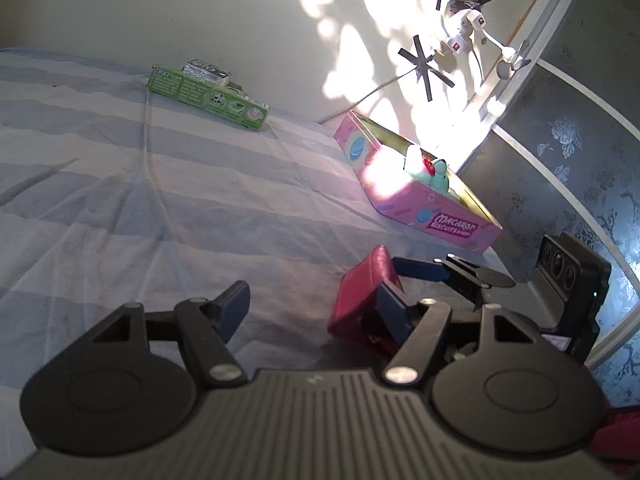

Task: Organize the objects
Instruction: 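Carry the pink purse with the right gripper, lower it into the tin, open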

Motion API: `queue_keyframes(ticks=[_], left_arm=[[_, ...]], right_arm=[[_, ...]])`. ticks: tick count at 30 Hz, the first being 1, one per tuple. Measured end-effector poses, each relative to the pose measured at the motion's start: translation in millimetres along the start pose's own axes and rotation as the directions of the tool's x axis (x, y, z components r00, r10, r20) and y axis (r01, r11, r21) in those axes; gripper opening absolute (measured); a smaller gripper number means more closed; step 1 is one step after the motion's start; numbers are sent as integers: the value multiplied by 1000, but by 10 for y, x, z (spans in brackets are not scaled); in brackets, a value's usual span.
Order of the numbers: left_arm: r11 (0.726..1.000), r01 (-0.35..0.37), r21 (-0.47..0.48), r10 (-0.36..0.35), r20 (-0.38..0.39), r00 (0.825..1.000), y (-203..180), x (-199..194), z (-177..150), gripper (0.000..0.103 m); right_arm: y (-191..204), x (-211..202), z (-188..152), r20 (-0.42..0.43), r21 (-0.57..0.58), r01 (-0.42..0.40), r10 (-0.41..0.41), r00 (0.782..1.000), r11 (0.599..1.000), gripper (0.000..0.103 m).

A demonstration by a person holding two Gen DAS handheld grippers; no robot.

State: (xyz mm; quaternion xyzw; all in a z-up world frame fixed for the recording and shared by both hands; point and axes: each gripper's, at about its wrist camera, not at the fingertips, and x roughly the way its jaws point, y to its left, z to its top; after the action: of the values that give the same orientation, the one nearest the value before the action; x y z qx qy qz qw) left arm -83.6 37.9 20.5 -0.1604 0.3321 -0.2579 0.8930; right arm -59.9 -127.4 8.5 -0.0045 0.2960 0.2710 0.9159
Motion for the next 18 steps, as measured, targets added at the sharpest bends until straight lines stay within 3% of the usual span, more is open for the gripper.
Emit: queue_keyframes(ticks=[3,6,9,11,18], left_arm=[[1000,-23,-13,22,-7,1000,4,46,7,71],[999,-41,-35,42,5,999,65,-3,11,71],[997,-48,-57,49,18,999,139,-78,19,71],[997,-23,-67,24,19,1000,166,-102,28,71],[997,74,-12,-74,-17,997,9,-36,-6,71]], right_arm=[[86,239,56,-44,31,67,-65,997,997,103],[255,413,28,-88,-31,94,-96,991,995,103],[354,288,-14,-25,-94,15,-18,1000,995,103],[353,215,-16,20,-107,14,-12,1000,994,103],[128,63,-41,58,-7,-33,34,998,999,103]])
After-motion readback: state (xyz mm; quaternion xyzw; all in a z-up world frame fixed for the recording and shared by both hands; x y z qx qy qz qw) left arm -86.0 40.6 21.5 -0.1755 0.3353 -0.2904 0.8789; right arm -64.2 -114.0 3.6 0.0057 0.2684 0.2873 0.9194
